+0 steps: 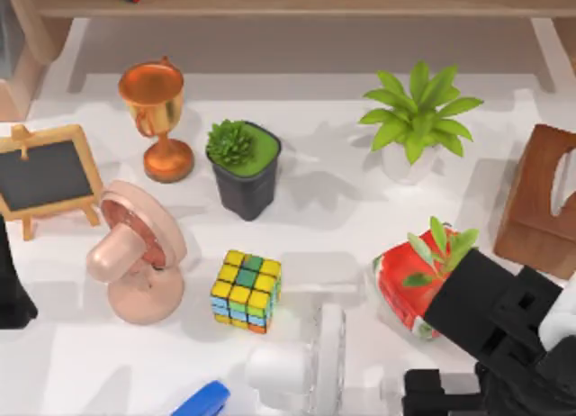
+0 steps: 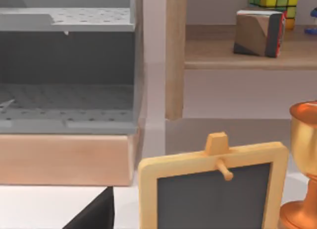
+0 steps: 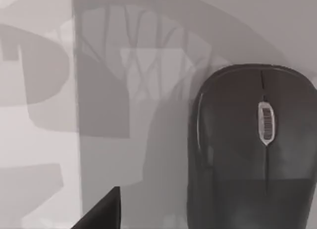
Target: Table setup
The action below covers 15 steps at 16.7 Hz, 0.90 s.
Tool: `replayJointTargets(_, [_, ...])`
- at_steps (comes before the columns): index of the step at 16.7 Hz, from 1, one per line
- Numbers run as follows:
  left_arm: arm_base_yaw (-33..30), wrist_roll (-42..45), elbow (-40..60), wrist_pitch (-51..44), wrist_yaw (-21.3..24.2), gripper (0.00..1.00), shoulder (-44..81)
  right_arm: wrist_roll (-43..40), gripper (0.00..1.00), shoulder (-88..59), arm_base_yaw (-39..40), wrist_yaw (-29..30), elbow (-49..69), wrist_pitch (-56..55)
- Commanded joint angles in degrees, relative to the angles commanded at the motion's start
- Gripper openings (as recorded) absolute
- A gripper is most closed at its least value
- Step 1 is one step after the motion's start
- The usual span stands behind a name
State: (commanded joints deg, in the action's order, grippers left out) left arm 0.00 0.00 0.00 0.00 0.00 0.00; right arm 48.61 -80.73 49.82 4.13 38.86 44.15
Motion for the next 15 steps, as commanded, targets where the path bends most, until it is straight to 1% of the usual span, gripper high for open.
replayJointTargets(3, [0.00,0.00,0.00,0.00,0.00,1.00,0.00,0.67,1.00,1.54,-1.67,-0.15,0.82,-1.54])
replayJointTargets(5, [0.00,0.00,0.00,0.00,0.00,1.00,0.00,2.25,1.00,4.57,-5.64,-0.49,2.37,-5.25])
replayJointTargets(7, [0.00,0.00,0.00,0.00,0.00,1.00,0.00,4.63,1.00,7.99,-11.72,-1.12,3.93,-11.22])
replayJointTargets(11, [0.00,0.00,0.00,0.00,0.00,1.00,0.00,11.08,1.00,11.16,-29.20,-3.73,4.10,-29.55])
replayJointTargets(15, [0.00,0.00,0.00,0.00,0.00,1.00,0.00,18.50,1.00,8.79,-50.12,-8.63,0.95,-53.07])
